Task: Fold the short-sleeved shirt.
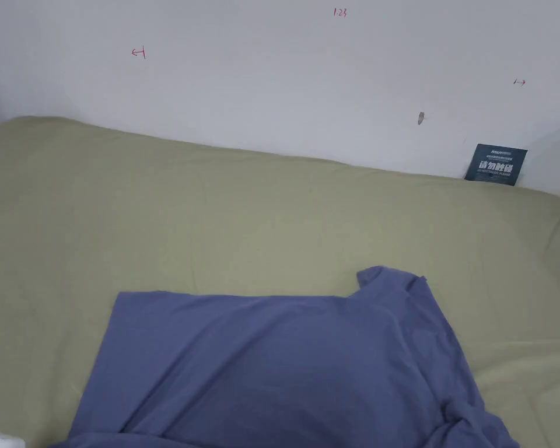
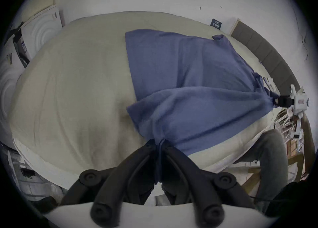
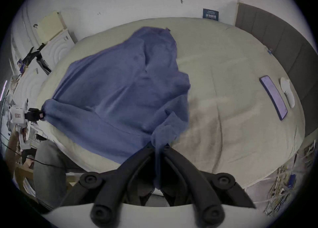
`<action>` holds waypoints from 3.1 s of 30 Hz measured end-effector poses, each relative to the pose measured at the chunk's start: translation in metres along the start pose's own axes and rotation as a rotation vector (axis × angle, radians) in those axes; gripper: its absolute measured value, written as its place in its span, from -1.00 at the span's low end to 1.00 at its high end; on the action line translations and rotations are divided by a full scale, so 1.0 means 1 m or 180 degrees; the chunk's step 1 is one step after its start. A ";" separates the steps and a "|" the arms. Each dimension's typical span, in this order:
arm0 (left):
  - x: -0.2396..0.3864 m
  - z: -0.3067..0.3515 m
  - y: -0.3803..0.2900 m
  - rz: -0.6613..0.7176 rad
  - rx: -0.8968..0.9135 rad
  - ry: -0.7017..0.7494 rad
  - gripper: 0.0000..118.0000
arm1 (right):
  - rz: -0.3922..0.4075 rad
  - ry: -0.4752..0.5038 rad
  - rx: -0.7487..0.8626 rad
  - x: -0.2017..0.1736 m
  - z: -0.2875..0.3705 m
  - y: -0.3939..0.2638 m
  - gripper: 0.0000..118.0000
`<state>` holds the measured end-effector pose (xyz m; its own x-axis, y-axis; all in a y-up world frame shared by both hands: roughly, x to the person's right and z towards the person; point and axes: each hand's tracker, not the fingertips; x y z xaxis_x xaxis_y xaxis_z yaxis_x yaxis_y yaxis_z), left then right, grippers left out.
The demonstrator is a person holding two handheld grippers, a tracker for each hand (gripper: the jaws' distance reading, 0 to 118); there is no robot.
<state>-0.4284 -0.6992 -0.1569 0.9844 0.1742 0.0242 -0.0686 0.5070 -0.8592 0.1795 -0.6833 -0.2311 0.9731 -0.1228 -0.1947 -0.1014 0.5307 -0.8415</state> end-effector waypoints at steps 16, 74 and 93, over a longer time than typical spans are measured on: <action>0.029 0.071 0.015 0.0650 0.1007 0.0302 0.41 | 0.0441 -0.0078 0.1288 -0.055 0.071 0.039 -0.06; -0.009 -0.140 0.261 0.0508 -0.0130 0.0653 -0.92 | 0.0043 -0.0094 -0.0484 -0.005 -0.200 0.341 -1.00; 0.000 0.048 0.175 -0.0017 0.0489 0.0236 -0.92 | 0.0433 0.0341 0.0464 -0.017 0.050 0.230 -1.00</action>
<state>-0.4485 -0.5702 -0.2825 0.9937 0.1113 -0.0139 -0.0816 0.6319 -0.7708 0.1500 -0.5171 -0.3956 0.9243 -0.1260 -0.3603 -0.1917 0.6630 -0.7236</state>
